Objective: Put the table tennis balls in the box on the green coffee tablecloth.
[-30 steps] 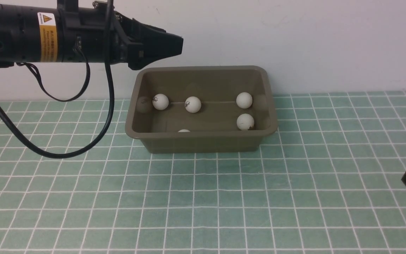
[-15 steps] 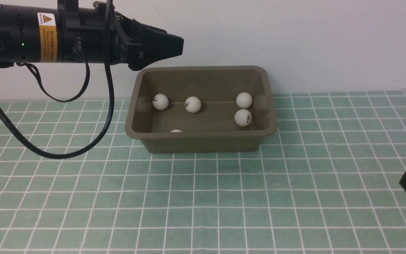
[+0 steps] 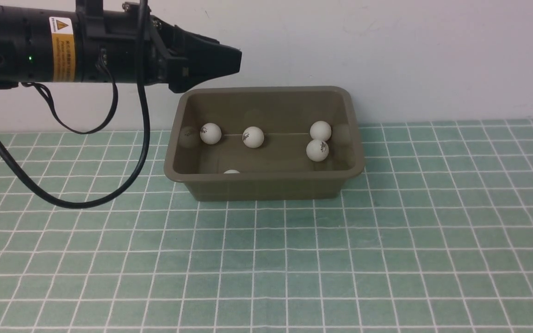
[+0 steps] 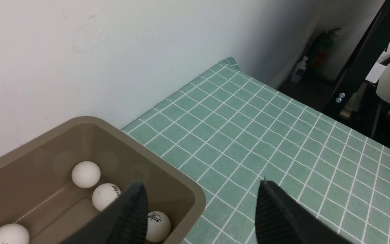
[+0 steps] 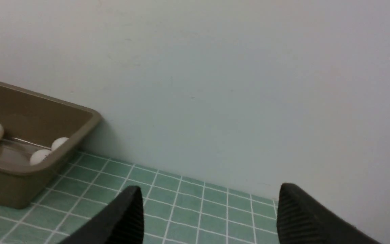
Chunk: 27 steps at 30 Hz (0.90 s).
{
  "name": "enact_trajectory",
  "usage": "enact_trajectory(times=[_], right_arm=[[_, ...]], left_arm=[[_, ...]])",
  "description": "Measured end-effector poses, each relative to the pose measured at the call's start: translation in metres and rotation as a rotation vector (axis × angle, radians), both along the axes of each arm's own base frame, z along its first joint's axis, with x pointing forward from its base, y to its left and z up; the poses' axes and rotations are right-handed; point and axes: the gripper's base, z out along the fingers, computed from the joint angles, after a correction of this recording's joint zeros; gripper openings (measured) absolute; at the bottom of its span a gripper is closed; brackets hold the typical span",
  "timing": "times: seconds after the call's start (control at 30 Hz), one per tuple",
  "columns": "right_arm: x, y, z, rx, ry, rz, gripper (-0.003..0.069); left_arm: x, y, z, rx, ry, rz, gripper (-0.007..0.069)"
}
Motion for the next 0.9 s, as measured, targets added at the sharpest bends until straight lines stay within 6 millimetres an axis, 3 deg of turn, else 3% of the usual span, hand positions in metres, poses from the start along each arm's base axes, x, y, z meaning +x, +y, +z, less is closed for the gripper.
enact_trajectory(times=[0.13, 0.57, 0.9], right_arm=[[-0.007, -0.003, -0.022, 0.009, 0.02, -0.033, 0.0482], [-0.017, -0.001, -0.062, 0.168, 0.189, -0.032, 0.0482], [-0.023, 0.001, -0.079, 0.179, 0.25, -0.017, 0.0482]], left_arm=[[0.0, 0.0, 0.0, 0.0, 0.0, 0.002, 0.0395], [0.001, 0.001, 0.0, 0.003, -0.004, 0.016, 0.0395], [0.001, 0.001, 0.0, 0.003, -0.004, 0.016, 0.0395]])
